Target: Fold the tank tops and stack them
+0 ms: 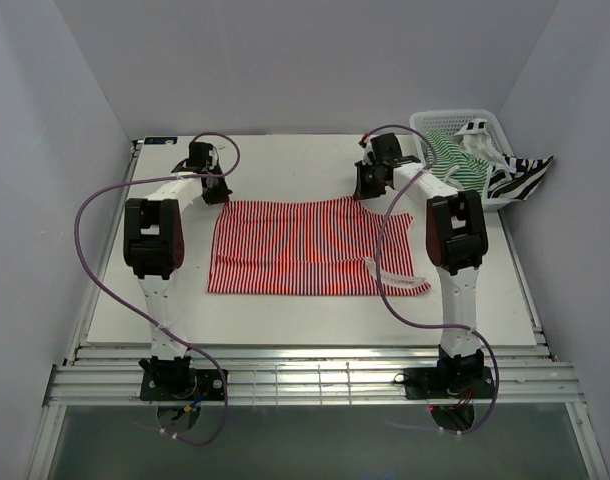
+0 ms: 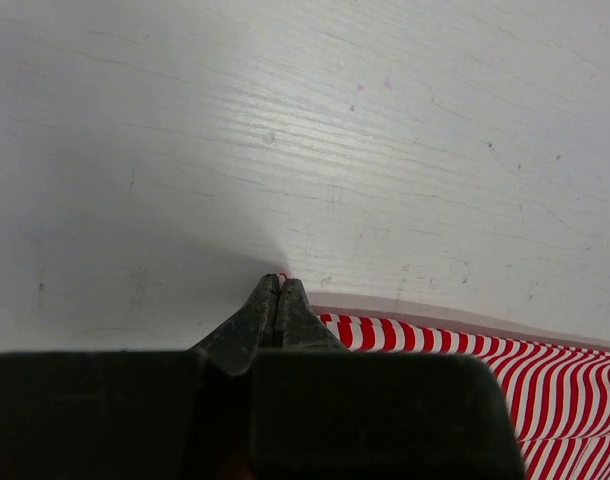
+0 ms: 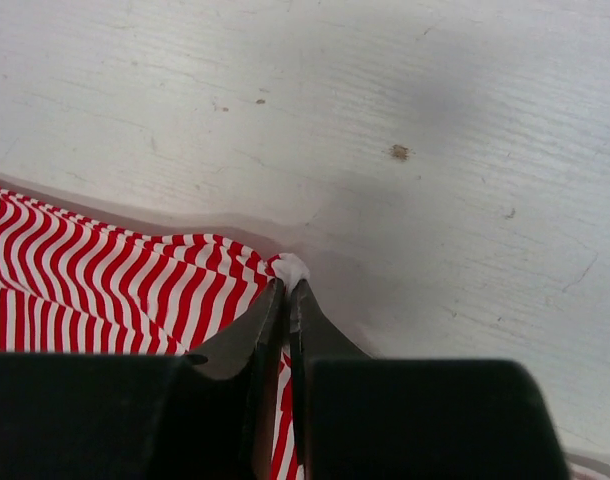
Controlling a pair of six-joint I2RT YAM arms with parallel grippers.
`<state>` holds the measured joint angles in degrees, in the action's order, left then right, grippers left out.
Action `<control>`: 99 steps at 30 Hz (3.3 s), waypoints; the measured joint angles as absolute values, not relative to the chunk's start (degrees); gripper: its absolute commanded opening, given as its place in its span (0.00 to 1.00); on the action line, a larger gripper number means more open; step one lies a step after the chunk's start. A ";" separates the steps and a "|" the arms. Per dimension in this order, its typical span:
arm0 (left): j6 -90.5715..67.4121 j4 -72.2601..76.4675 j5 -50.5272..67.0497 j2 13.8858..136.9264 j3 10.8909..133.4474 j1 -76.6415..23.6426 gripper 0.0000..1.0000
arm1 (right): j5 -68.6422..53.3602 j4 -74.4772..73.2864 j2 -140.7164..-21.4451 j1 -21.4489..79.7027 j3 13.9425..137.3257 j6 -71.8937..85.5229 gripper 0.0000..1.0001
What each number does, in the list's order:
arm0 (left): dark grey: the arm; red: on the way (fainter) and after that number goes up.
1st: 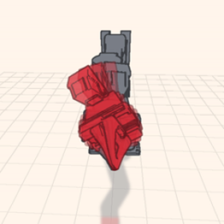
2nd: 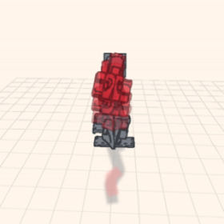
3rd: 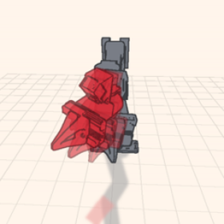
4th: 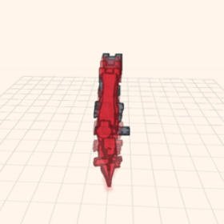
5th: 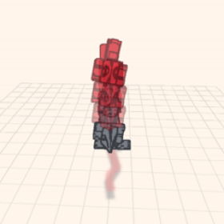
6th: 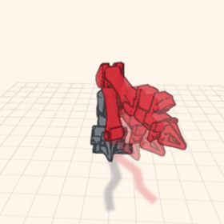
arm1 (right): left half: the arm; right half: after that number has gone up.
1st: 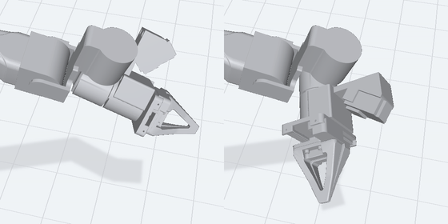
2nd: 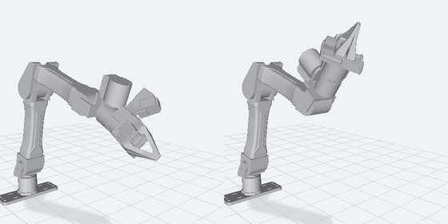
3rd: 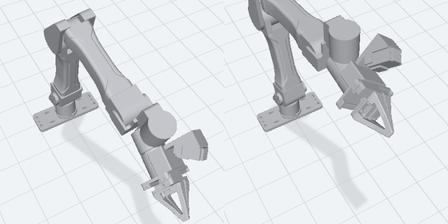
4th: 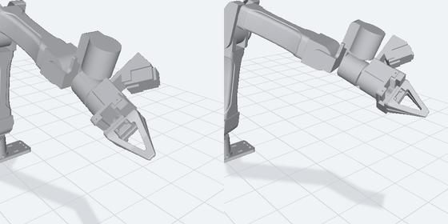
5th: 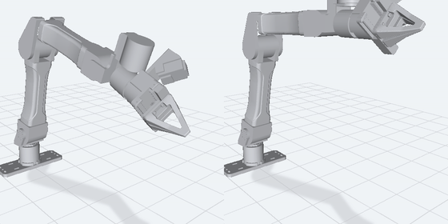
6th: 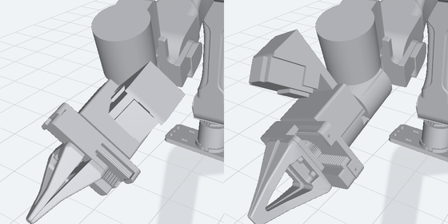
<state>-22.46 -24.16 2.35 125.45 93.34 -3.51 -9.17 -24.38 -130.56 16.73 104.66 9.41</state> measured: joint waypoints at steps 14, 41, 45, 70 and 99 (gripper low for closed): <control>-22.39 -15.09 5.41 112.33 77.67 -3.51 0.00 | -13.17 -14.57 -116.01 16.56 88.25 6.02 0.08; -28.16 -1.72 5.43 91.72 50.50 -3.60 0.00 | -17.08 -4.78 -96.57 17.43 59.42 8.47 0.08; -25.93 -1.21 5.34 91.72 50.50 -3.60 0.00 | -17.08 -4.40 -94.85 17.52 56.97 8.64 0.08; -14.44 2.98 6.76 93.67 48.84 -3.90 0.00 | -17.74 -4.58 -93.62 17.72 56.38 7.97 0.08; -17.87 6.28 6.81 87.42 39.88 -3.90 0.00 | -19.94 -4.49 -91.74 17.72 50.63 6.42 0.08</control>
